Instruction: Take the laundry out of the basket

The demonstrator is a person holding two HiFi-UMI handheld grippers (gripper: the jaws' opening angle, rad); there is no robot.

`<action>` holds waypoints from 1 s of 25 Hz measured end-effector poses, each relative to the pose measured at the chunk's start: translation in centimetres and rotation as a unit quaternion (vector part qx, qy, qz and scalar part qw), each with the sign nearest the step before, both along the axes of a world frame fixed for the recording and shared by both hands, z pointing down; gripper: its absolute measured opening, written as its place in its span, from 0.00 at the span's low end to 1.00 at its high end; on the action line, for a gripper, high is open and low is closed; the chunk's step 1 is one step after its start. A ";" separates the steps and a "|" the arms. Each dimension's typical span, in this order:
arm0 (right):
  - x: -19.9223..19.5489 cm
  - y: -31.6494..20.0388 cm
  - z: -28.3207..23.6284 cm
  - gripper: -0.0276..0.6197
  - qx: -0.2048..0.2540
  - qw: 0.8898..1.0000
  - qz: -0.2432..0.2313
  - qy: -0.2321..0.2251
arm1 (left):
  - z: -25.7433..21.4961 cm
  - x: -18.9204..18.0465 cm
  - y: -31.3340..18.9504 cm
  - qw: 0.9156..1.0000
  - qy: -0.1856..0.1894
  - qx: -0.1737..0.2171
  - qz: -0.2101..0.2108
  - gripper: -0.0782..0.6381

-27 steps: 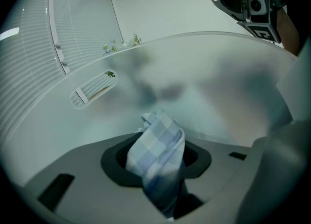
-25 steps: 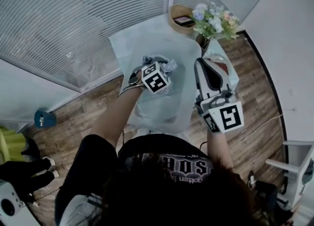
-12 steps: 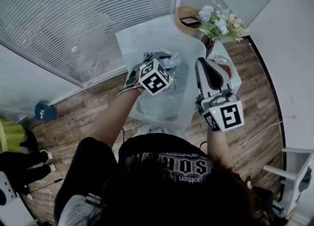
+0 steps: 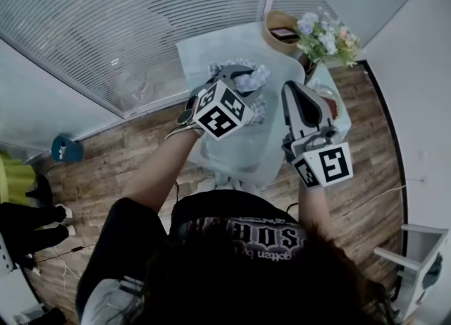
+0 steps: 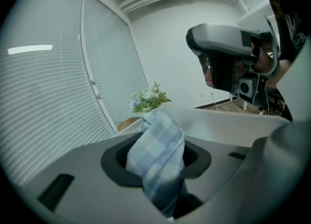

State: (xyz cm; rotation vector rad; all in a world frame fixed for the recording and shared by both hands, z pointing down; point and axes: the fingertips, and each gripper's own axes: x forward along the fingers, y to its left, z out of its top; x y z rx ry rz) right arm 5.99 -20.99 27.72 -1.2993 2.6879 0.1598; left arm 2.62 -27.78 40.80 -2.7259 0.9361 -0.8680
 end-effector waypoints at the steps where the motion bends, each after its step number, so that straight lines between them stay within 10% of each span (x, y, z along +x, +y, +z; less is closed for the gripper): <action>1: -0.1 0.0 -0.1 0.09 0.001 1.000 -0.002 0.000 | -0.4 -0.2 0.2 1.000 0.002 0.000 -0.001 0.32; 25: -6.0 -2.0 -2.4 0.09 0.013 0.996 -0.086 0.000 | -11.5 -6.6 0.5 0.988 0.050 0.112 -0.090 0.32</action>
